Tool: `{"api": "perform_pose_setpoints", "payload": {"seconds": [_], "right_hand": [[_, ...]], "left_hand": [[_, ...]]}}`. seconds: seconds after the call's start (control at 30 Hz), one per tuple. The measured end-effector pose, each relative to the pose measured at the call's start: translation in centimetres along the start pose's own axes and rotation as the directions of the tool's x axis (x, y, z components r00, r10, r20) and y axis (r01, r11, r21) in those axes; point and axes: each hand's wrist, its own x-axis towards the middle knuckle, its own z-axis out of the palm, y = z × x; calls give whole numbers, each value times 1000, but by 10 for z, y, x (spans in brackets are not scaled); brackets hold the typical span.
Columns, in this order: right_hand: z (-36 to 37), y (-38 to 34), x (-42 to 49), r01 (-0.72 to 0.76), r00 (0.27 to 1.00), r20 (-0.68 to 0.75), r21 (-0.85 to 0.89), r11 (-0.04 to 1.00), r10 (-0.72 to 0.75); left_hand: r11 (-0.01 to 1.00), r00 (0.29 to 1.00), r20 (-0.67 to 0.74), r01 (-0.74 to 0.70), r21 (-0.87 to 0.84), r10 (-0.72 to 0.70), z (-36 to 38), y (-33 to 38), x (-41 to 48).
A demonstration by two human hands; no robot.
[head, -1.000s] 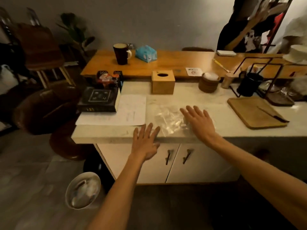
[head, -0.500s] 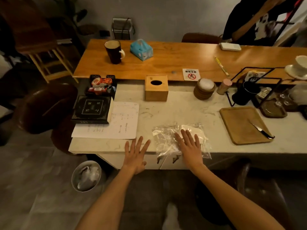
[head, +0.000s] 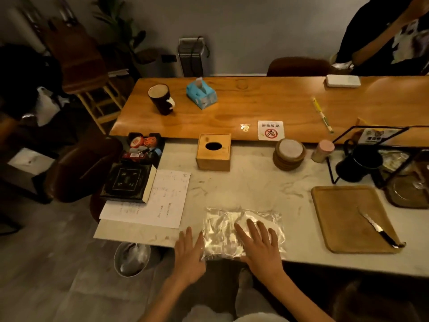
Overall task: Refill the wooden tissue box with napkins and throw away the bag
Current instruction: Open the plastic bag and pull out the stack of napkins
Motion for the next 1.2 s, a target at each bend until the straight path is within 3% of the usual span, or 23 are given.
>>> {"api": "perform_pose_setpoints", "payload": {"seconds": [0.13, 0.27, 0.4, 0.57, 0.73, 0.8, 0.93, 1.0, 1.07, 1.13, 1.2], "right_hand": [[-4, 15, 17, 82, 995, 61, -39, 996, -79], [-24, 12, 53, 74, 991, 114, -99, 992, -63], [-34, 3, 66, 48, 987, 156, -89, 995, -34], [-52, -5, 44, 68, 998, -2, 10, 998, -68], [-113, 11, 66, 33, 976, -215, -45, 998, -42], [-146, 14, 88, -23, 982, -188, 7, 1000, 24], [-159, 14, 94, -93, 995, 46, 94, 991, 89], [-131, 11, 66, -63, 997, 44, 104, 993, 58], [-92, 9, 33, -26, 999, 26, 18, 999, 26], [-55, 7, 15, -42, 990, 134, -47, 998, 48], [-28, 1, 9, -50, 981, 182, -95, 994, 67]], "left_hand": [[974, 991, -130, -58, -220, 30, -1, 33, 1], [949, 946, -320, -153, -276, 59, -17, 36, 28], [828, 963, -216, -250, -503, 160, -48, 41, 49], [883, 962, -168, -267, -387, 217, -42, 14, 76], [889, 914, -138, -404, -215, 382, -48, 4, 82], [888, 906, -115, -422, -186, 407, -52, -1, 80], [853, 862, -126, -504, -133, 490, -49, -8, 75], [801, 794, -162, -598, -37, 586, -49, -6, 64], [785, 795, -142, -605, -131, 589, -56, 4, 46], [706, 701, -195, -706, -59, 686, -51, 8, 45], [698, 693, -145, -715, -22, 706, -50, 6, 50]]}}
